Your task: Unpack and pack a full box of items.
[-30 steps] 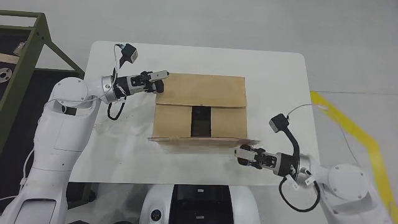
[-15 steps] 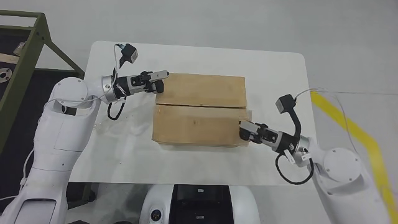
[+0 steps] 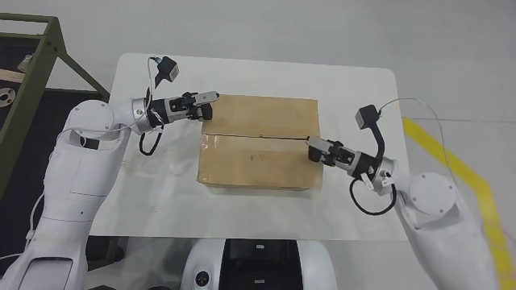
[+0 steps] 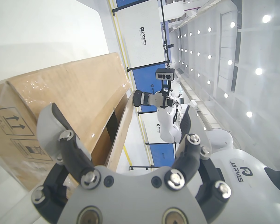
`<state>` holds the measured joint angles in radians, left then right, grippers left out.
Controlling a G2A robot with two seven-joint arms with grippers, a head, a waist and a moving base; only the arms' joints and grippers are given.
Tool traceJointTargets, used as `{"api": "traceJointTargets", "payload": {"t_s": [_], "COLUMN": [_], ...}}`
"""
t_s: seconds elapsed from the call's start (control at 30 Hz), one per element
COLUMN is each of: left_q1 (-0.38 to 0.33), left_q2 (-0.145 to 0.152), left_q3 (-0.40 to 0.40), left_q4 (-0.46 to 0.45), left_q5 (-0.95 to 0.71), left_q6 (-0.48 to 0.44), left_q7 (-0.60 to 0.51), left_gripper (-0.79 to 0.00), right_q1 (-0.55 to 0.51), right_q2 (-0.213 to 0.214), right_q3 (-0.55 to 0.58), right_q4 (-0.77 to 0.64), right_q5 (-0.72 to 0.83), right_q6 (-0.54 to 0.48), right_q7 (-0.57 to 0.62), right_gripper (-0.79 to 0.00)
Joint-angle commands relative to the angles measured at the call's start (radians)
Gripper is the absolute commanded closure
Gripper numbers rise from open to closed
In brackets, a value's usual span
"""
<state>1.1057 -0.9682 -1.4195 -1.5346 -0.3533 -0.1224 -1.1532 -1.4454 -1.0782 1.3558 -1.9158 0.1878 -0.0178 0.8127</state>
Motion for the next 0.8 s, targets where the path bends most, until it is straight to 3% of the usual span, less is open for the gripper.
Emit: {"api": "traceJointTargets", "payload": {"t_s": [0.0, 0.77], "left_q1": [0.0, 0.0], "left_q2": [0.0, 0.0], "left_q3": [0.0, 0.0], "left_q4": [0.0, 0.0], "left_q5": [0.0, 0.0], "left_q6": [0.0, 0.0], "left_q7": [0.0, 0.0], "left_gripper": [-0.785, -0.785], "right_q1": [0.015, 0.117], "right_q2": [-0.001, 0.0], "right_q3": [-0.006, -0.032], "right_q4": [0.017, 0.124], "right_q5": [0.007, 0.053], "right_q6": [0.005, 0.128], "right_q7": [-0.004, 0.032], "right_gripper": [-0.785, -0.785]}}
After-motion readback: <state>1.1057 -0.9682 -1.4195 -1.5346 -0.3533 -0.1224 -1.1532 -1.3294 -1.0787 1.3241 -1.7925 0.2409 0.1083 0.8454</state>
